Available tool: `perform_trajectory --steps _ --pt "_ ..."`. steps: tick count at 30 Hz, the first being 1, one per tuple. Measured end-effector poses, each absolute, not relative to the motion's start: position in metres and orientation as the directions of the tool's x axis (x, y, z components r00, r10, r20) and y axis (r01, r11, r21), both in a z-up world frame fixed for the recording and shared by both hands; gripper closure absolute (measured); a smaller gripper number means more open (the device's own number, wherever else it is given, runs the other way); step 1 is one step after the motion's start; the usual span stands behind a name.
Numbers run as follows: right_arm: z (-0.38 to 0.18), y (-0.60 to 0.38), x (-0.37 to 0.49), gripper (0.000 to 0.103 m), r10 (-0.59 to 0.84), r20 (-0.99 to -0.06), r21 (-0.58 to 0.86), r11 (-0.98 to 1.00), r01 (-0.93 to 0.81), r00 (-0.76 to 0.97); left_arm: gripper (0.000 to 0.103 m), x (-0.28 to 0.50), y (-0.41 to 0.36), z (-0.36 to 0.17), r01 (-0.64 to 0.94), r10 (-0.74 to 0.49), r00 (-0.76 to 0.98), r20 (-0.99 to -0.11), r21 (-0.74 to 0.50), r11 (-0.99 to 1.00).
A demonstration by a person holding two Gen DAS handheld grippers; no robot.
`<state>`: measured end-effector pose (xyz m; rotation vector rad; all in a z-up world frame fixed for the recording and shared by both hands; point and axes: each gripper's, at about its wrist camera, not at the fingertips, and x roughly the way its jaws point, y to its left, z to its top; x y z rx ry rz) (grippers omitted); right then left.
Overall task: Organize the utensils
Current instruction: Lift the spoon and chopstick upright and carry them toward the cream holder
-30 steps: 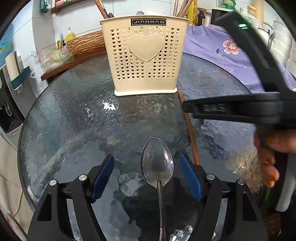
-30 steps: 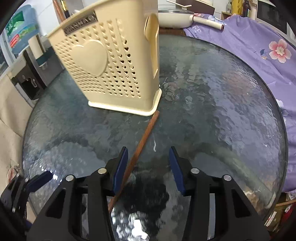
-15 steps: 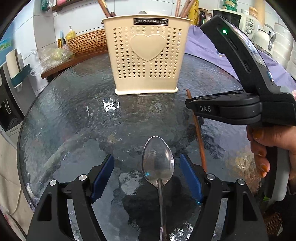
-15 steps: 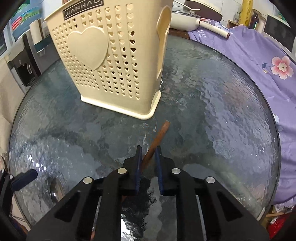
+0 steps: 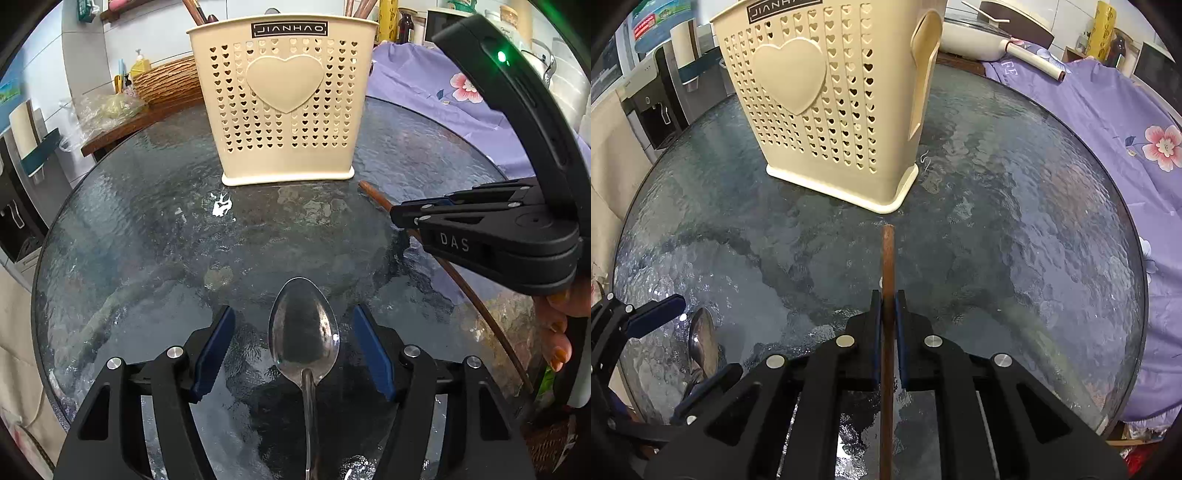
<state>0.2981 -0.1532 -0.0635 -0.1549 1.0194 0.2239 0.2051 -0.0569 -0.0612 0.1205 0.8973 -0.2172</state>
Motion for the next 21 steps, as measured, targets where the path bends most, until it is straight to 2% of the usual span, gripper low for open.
perform_trajectory --steps 11,17,21 --pt "-0.063 -0.144 0.303 0.095 0.070 -0.871 -0.072 0.961 -0.268 0.486 0.067 0.213 -0.057 -0.058 0.237 -0.143 0.577 -0.804 -0.003 0.971" --pt "-0.062 -0.143 0.304 0.095 0.067 -0.871 -0.077 0.959 -0.272 0.486 0.067 0.214 -0.060 -0.057 0.245 -0.152 0.571 -0.807 -0.009 0.969" --pt "-0.062 -0.150 0.307 0.095 0.104 -0.871 -0.029 0.965 -0.262 0.480 0.067 0.215 -0.059 -0.052 0.247 -0.160 0.583 -0.796 -0.013 0.969"
